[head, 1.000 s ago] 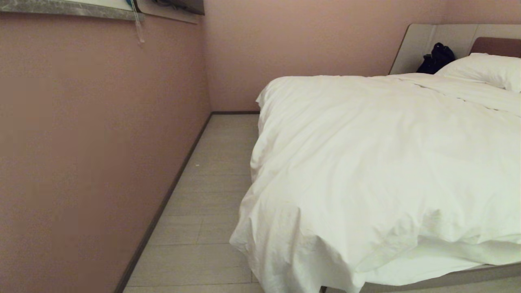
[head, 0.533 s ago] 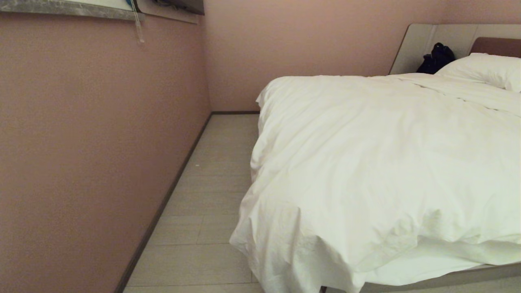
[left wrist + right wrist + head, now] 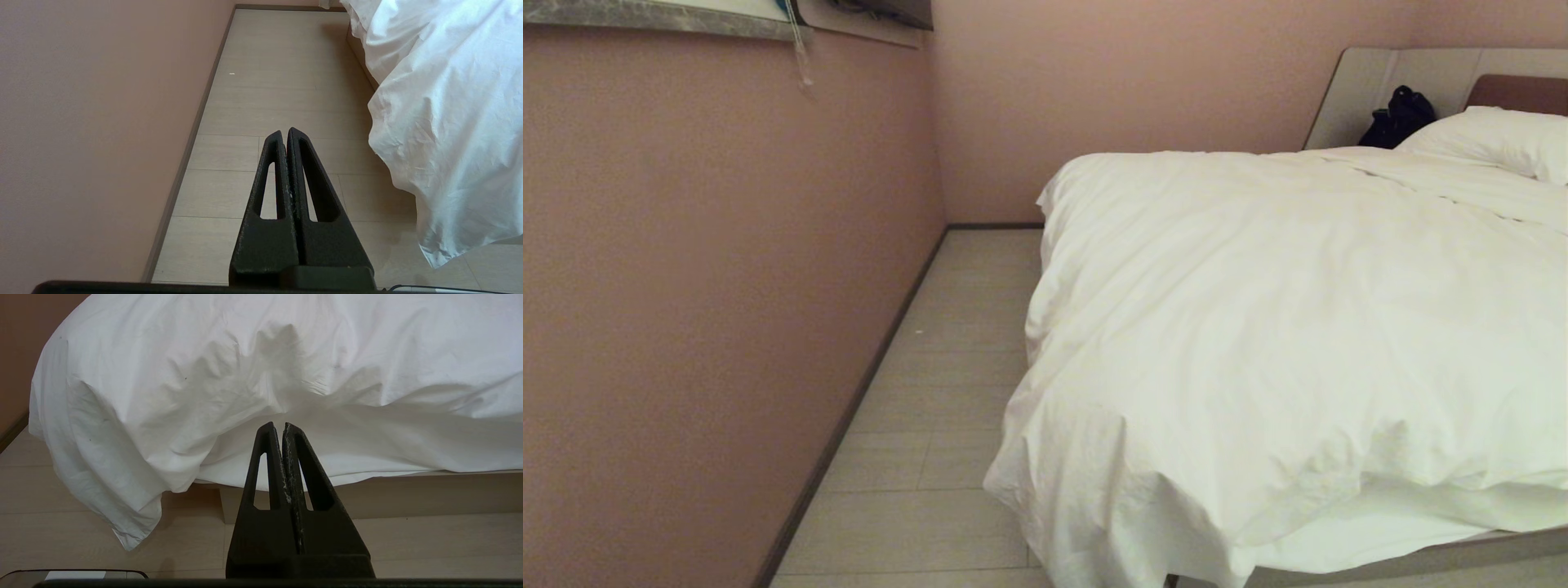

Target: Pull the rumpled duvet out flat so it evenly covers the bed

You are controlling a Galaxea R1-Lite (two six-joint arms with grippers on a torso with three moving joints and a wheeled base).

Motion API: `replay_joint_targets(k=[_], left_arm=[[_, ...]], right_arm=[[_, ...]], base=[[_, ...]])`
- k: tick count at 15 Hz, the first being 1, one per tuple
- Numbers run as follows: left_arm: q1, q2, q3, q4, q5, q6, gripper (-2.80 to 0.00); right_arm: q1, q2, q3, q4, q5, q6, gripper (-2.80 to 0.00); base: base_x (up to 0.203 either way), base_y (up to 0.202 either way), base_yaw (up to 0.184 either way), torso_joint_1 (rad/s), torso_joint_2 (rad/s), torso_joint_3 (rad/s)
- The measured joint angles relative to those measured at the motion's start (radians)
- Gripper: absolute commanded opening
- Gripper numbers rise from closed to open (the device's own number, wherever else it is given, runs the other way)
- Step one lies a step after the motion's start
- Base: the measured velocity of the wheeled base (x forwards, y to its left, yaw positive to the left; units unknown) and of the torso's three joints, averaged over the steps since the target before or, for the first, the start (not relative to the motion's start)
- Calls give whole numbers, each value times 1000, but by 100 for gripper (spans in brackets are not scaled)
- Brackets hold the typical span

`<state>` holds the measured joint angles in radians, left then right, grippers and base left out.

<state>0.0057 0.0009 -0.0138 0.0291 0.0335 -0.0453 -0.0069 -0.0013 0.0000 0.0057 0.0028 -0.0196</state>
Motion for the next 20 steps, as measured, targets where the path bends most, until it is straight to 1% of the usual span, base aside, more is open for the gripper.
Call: replay_joint_targets(k=[20], left_arm=[[0,0,0,0,0,0,-280]], right_arm=[[1,0,0,-1,-1,14,-280]], base=[[0,0,0,0,0,0]])
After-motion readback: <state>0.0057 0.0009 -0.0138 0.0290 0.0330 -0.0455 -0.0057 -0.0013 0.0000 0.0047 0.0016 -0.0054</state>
